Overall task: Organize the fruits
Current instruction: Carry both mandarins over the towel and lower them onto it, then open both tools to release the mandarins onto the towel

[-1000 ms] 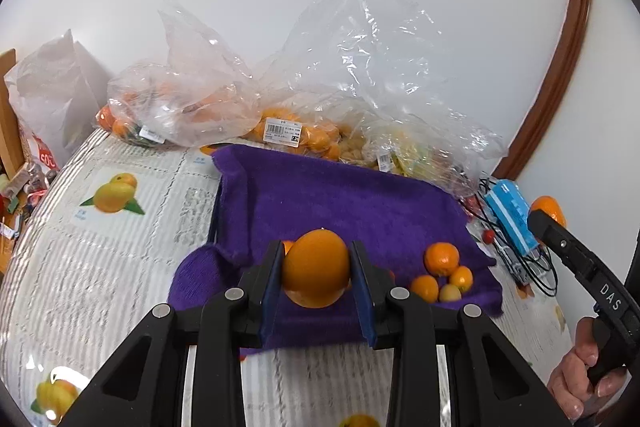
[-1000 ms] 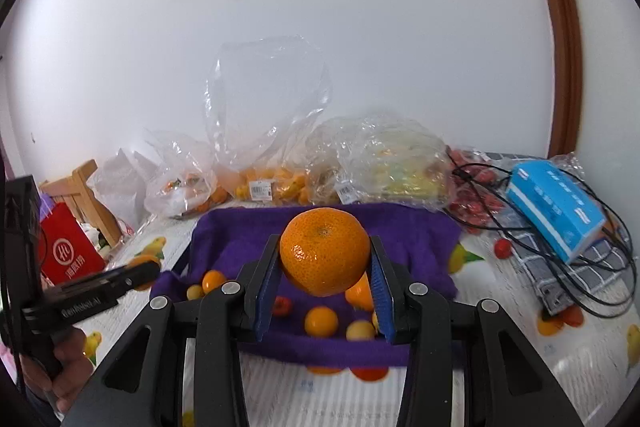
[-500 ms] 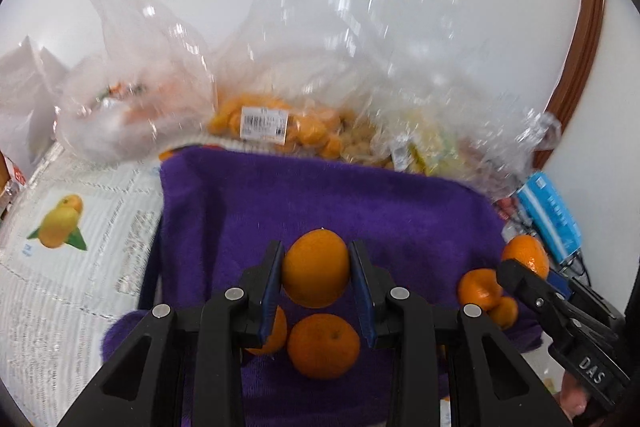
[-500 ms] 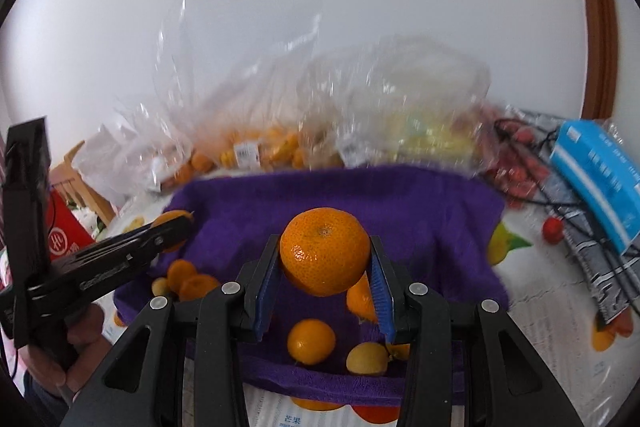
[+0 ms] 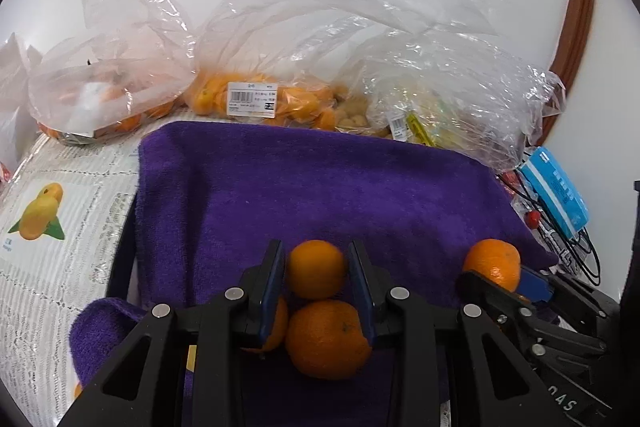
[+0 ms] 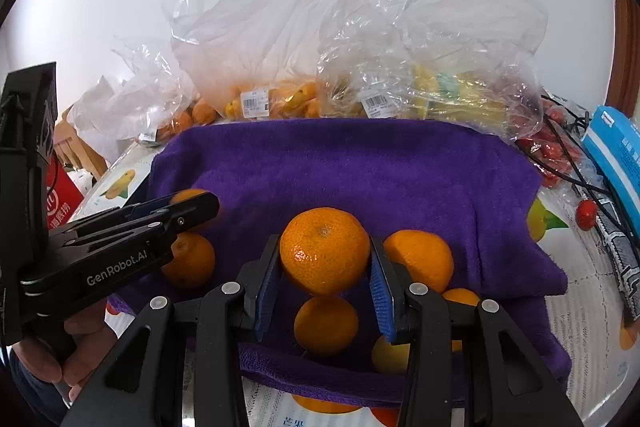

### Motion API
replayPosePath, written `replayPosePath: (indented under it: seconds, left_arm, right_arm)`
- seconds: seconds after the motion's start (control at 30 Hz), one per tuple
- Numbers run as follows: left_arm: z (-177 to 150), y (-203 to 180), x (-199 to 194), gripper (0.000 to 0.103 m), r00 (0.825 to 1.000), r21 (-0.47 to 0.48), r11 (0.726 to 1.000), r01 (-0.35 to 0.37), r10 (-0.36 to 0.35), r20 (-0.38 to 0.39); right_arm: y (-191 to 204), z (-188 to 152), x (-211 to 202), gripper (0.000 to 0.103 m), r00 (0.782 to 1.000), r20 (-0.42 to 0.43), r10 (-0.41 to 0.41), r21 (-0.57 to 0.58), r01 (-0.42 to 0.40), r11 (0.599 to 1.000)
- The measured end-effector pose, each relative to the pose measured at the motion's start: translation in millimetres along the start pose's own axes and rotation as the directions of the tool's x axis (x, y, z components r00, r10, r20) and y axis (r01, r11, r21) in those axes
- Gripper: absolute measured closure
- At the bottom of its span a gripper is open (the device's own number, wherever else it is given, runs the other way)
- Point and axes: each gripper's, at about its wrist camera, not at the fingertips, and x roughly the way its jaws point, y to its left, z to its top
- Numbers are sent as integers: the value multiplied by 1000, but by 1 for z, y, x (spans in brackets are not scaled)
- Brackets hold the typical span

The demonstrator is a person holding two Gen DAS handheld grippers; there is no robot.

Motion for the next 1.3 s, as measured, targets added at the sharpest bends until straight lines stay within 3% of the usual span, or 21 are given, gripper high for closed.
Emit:
replayPosePath:
  seconds: [0.33, 0.57, 0.87, 1.0, 1.1, 1.3]
  left_arm:
    - [-1, 2, 0, 71, 1000, -1, 1000, -12, 12, 22]
    - [-1, 2, -4, 58, 999, -3, 1000, 0, 0, 36]
    - [-3, -5, -20, 51, 998, 14, 1000, -4, 3, 68]
    - [-7, -10, -35, 51, 998, 21, 1000, -12, 11, 55]
    - [-11, -12, -54, 49, 999, 18, 1000, -7, 6, 51]
    - [-19, -15, -109, 42, 998, 4, 1000, -16, 16, 63]
  right_arm:
    - [-6, -3, 1, 61, 1000, -5, 18, 13, -18, 1000]
    - [-4, -3, -6, 60, 1000, 22, 20, 3, -21, 1000]
    - [-5, 3, -27, 53, 997, 72, -6, 35, 4, 999]
    - [-7, 5, -46, 52, 997, 78, -16, 69, 10, 998]
    - [-4, 5, -67, 52, 994, 82, -74, 73, 68, 995]
    - [8, -3, -127, 42, 986, 115, -122, 88, 112, 990]
